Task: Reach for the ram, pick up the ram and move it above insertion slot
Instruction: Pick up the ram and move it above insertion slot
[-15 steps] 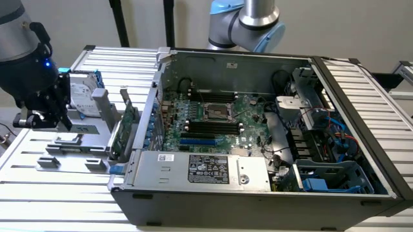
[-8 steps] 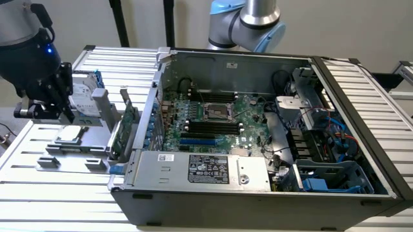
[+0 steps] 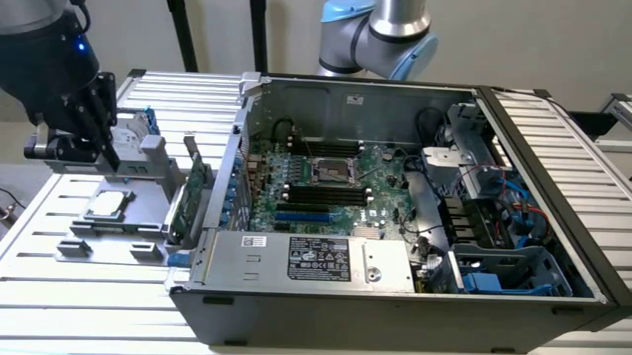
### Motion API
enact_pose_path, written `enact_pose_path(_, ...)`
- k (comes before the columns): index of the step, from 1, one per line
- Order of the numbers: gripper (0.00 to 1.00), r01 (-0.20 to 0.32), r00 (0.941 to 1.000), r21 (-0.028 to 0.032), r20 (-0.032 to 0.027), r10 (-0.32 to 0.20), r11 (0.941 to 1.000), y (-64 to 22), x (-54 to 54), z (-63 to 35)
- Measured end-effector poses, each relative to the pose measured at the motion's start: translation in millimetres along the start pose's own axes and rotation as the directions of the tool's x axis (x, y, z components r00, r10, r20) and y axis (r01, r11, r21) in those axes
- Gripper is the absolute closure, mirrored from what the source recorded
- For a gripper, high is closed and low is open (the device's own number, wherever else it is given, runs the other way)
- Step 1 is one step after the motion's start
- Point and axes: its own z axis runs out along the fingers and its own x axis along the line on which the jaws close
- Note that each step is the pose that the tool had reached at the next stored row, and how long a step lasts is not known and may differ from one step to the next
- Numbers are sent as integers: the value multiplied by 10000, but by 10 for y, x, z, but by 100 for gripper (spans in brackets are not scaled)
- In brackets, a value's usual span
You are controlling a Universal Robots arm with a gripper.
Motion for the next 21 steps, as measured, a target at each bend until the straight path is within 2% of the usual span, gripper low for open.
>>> enact_pose_path(4, 87, 14, 10000, -1, 50, -14, 10000, -99, -11, -85)
enact_pose_path(15, 87, 17, 9999, -1, 131, -17, 10000, -430, -61, -133)
enact_pose_path(21, 87, 20, 9998, -2, 201, -20, 10000, -623, -85, -165)
